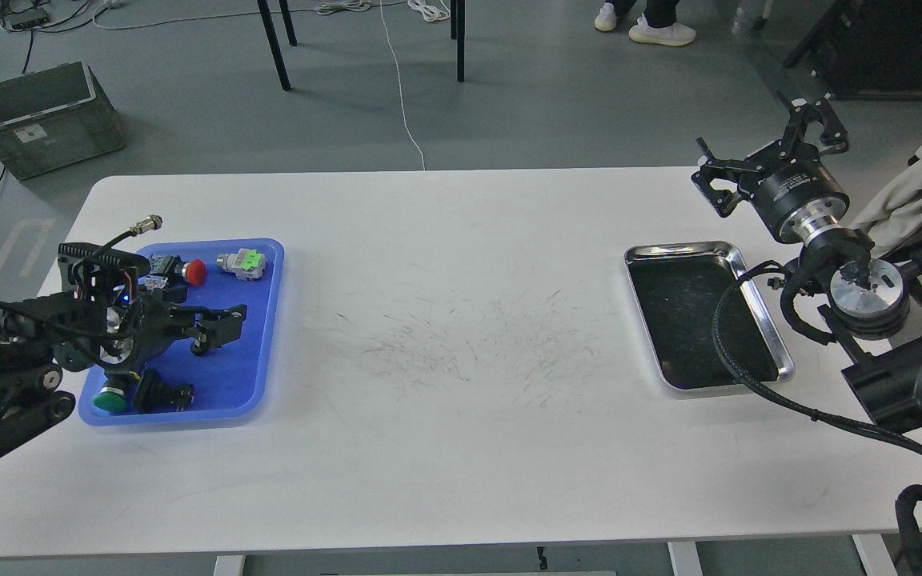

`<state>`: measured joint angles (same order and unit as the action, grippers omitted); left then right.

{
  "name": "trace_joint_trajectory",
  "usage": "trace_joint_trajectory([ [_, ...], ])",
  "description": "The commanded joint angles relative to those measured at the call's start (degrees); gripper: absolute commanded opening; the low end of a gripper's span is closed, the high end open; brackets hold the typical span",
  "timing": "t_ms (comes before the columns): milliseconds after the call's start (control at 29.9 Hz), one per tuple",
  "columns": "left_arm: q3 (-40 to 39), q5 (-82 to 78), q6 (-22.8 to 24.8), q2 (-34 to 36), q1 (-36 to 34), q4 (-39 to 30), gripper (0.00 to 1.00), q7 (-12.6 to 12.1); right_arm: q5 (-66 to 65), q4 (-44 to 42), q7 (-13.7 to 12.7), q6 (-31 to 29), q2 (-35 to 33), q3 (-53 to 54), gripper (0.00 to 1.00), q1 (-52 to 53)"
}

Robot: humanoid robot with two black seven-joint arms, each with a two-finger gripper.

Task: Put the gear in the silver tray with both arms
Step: 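Lower the left gripper onto a small black gear in the blue tray, then close the left gripper on the black gear and lift it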

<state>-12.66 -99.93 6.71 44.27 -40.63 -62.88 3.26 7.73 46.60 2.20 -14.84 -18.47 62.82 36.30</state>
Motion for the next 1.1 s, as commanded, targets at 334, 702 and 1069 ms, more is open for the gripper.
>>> trace_joint_trajectory([
  [334, 0.09, -0.79, -0.91, -4.63, 0.2, 7.59, 0.82, 0.52, 0.0, -0.02, 0.0, 0.08, 0.01, 0.03, 0.99, 0.0],
  [702, 2.81, -0.7, -0.91, -5.86, 0.11, 10.59, 0.51, 0.61, -0.09, -0.1, 0.0, -0.01, 0.01, -0.06, 0.99, -0.17],
  [1069, 3.08, -0.7, -0.91, -6.74, 0.11, 12.34, 0.41, 0.61, -0.09, -0.19, 0.0, -0.01, 0.1, -0.15, 0.99, -0.18],
])
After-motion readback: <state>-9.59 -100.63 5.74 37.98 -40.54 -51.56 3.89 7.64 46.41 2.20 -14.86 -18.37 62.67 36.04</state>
